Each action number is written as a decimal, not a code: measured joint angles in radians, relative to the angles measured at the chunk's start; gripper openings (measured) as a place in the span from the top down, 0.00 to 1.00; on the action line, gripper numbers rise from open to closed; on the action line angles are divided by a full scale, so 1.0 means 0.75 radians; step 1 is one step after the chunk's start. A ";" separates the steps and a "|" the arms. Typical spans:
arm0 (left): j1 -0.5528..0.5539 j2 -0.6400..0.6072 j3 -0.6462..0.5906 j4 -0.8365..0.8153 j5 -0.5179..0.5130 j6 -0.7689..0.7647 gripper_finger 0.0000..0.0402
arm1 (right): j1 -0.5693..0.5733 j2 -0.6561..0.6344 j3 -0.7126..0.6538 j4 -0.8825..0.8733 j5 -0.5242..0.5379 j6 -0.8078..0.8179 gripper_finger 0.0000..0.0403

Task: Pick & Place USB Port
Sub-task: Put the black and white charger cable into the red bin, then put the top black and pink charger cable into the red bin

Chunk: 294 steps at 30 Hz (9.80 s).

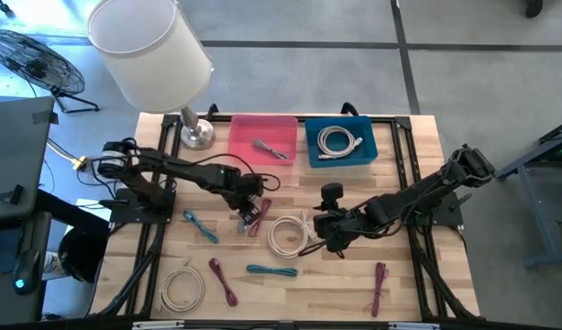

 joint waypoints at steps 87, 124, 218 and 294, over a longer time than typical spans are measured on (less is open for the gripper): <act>0.058 -0.002 -0.002 -0.054 -0.157 0.163 0.68 | 0.043 0.001 0.000 -0.050 -0.066 0.125 0.66; 0.049 0.147 0.043 -0.028 -0.232 0.401 0.99 | 0.053 0.001 0.000 -0.084 -0.056 0.164 0.66; 0.001 0.278 0.687 -0.866 0.171 1.243 0.61 | 0.042 0.001 0.000 -0.243 0.212 0.380 0.66; -0.222 0.567 0.769 -0.498 -0.207 0.627 0.61 | 0.106 0.001 0.000 -0.357 0.182 0.415 0.66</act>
